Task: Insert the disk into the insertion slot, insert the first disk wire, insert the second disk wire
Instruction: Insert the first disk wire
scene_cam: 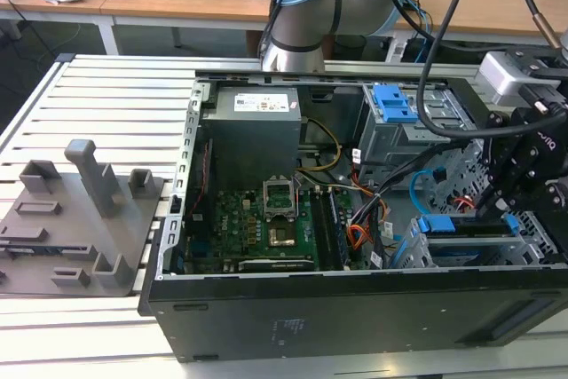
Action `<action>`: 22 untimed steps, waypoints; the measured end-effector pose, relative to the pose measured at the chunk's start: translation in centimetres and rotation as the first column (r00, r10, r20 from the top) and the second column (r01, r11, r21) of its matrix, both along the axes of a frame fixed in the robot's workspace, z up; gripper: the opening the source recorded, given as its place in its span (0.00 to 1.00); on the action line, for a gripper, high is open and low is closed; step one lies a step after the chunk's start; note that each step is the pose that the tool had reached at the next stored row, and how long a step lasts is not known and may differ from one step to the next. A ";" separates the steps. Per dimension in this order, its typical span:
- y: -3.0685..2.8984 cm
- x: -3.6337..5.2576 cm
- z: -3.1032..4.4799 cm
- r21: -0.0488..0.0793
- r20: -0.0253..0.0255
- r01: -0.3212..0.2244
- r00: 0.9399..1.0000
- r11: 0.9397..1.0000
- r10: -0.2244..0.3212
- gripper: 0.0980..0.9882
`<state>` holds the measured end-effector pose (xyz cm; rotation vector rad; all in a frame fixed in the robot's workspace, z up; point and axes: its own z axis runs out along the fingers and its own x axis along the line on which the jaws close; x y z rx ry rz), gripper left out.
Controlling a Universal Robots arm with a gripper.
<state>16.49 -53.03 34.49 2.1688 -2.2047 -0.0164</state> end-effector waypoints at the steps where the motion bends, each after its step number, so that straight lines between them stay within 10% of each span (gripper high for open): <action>1: -0.04 0.01 -0.04 0.000 0.000 0.000 1.000 1.000 0.000 0.07; 22: -0.21 0.48 -0.48 0.000 0.000 0.000 1.000 1.000 0.000 0.16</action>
